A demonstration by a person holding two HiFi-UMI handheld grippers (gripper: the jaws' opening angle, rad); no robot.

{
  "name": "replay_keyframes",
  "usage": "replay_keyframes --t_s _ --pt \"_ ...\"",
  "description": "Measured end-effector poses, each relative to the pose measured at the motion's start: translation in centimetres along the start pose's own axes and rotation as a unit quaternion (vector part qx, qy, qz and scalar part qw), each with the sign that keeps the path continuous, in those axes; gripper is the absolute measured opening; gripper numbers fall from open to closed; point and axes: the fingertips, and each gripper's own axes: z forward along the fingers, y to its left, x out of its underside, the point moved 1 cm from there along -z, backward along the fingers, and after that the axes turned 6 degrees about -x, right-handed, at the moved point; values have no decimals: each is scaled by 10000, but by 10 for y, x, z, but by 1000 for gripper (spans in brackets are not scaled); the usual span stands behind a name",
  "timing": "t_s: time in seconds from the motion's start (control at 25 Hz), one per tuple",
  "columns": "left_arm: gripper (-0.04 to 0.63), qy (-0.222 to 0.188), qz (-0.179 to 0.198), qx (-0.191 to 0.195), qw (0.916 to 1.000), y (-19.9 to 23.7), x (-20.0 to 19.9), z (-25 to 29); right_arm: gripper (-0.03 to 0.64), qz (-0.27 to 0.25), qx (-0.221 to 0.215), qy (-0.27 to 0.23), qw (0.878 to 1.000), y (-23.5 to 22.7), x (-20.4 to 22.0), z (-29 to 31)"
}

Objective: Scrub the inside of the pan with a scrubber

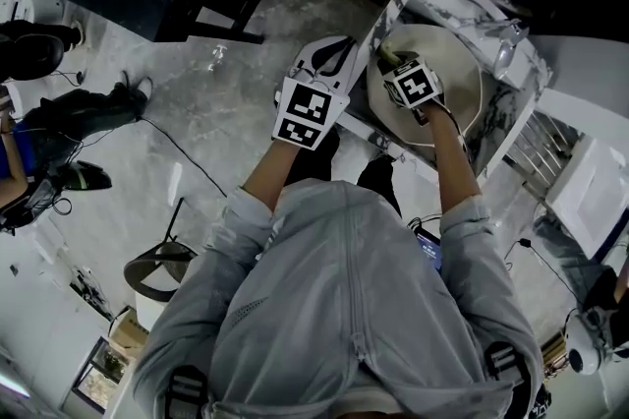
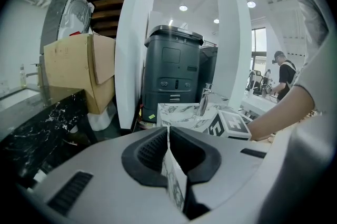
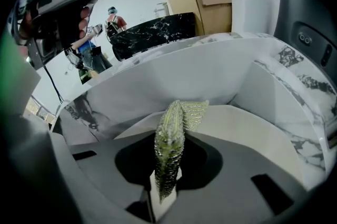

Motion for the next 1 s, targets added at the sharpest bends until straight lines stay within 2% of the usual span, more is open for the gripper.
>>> replay_keyframes --t_s 0.24,0.56,0.8,1.0 --pt "30 -1 -68 -170 9998 -10 0 -7 87 -555 -360 172 9977 24 8 -2" --pt "29 -24 -158 -403 9991 -21 -3 -18 87 -1476 -897 564 9834 53 27 -7" --pt "29 -72 -227 -545 9982 -31 -6 -27 87 -1924 -1107 901 9709 65 41 -21" --pt "29 -101 -287 -612 9977 -40 -6 -35 87 -2373 -1511 1227 9517 87 60 -36"
